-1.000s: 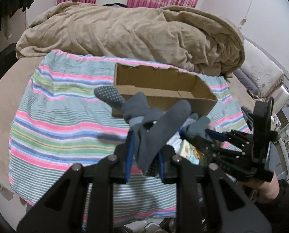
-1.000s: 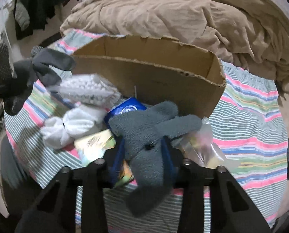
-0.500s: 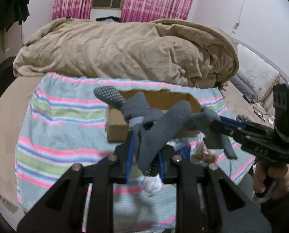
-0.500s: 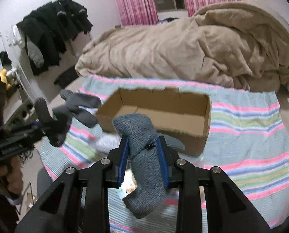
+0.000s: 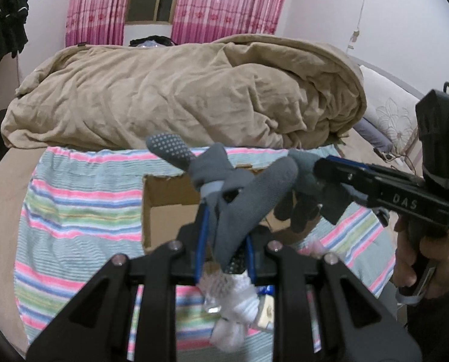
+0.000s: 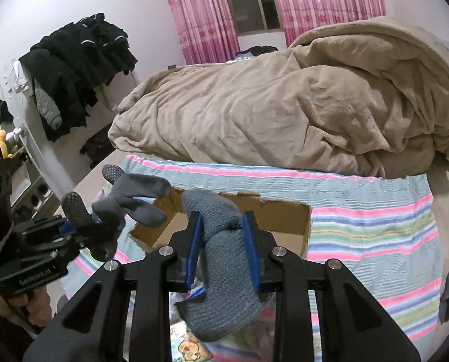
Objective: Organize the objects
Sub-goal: 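Lift the grey gloves with the left gripper and drop them into the box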
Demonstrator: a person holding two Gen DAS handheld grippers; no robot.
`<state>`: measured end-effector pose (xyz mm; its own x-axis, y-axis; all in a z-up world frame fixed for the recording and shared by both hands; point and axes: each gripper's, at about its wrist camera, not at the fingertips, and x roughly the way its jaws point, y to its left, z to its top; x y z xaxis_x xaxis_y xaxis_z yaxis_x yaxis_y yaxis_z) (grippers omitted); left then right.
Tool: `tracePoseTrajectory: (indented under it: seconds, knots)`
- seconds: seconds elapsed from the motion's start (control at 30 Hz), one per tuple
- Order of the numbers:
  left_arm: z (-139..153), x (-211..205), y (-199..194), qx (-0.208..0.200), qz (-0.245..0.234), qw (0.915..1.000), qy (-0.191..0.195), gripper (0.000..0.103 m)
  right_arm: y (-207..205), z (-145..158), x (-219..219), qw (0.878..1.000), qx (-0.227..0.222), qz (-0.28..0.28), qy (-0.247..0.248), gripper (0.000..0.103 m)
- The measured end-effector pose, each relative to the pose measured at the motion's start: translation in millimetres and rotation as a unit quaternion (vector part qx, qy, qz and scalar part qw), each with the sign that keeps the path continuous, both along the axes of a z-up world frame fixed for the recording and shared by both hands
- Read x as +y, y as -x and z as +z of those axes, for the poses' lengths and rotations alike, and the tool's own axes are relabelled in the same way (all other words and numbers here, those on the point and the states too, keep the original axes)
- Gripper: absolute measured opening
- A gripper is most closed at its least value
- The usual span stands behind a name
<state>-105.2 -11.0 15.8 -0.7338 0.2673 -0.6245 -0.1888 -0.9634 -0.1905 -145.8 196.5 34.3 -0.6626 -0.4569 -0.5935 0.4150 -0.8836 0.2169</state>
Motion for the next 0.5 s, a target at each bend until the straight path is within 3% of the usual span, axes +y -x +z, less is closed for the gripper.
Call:
tracePoseTrajectory:
  seconds: [0.27, 0.5]
  knots:
    - [-10, 3, 29, -0.009, -0.002, 1.0, 0.0, 0.022, 21, 14, -2, 1.0, 0.019, 0.001, 0.001, 0.028]
    - [-43, 12, 64, -0.041, -0.009, 0.9991, 0.005, 0.022, 56, -26, -13, 1.0, -0.013, -0.006, -0.015, 0.028]
